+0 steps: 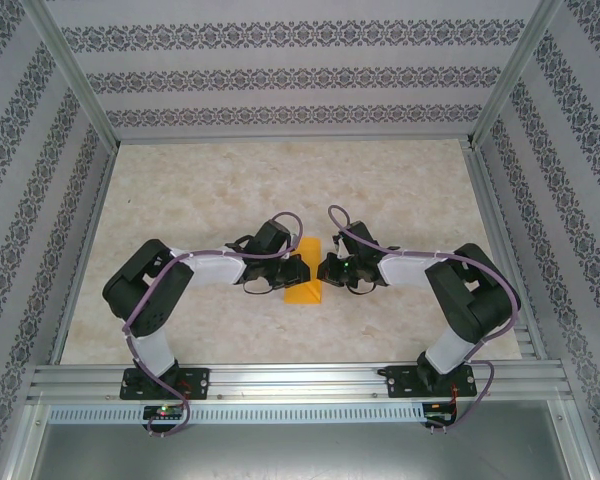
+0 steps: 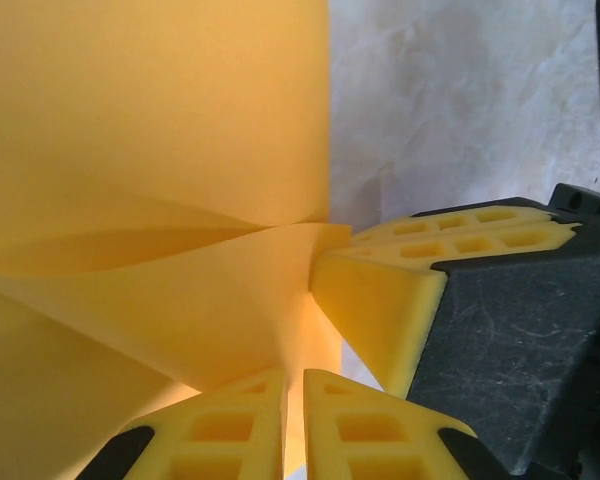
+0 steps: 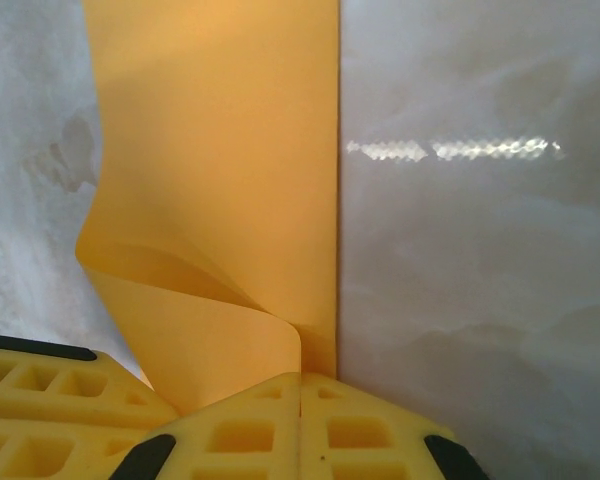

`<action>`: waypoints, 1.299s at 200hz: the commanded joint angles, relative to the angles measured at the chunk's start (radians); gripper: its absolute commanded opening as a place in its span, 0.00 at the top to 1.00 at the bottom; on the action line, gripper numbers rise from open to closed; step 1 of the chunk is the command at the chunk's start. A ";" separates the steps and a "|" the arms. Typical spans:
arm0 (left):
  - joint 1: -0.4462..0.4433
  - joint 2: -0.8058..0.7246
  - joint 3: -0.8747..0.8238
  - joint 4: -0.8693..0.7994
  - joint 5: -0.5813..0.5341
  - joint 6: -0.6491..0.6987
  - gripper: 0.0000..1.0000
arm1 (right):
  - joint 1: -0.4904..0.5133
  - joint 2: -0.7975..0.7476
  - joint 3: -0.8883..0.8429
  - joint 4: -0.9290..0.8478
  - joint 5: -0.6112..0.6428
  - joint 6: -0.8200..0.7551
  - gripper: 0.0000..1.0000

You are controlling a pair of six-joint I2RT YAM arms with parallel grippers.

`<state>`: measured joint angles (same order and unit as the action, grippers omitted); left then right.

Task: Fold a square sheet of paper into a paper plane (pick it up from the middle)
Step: Fold the triangle a second time at the center of the table.

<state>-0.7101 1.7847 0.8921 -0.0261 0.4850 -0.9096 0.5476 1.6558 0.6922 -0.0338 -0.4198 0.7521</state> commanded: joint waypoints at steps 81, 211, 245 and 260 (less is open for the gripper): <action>-0.012 0.024 0.023 0.014 0.020 0.017 0.86 | 0.003 0.040 0.051 -0.004 0.021 -0.040 0.94; -0.012 0.051 0.031 -0.019 0.005 0.022 0.86 | 0.005 0.046 0.035 -0.009 0.023 -0.026 0.94; -0.012 0.053 0.034 -0.029 0.003 0.028 0.86 | 0.005 0.040 0.034 -0.015 0.025 -0.019 0.93; -0.012 0.050 0.034 -0.032 0.004 0.031 0.86 | 0.005 0.029 0.029 -0.017 0.026 -0.016 0.93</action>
<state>-0.7101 1.8267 0.9047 -0.0334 0.4915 -0.9047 0.5476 1.6936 0.7307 -0.0422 -0.4194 0.7322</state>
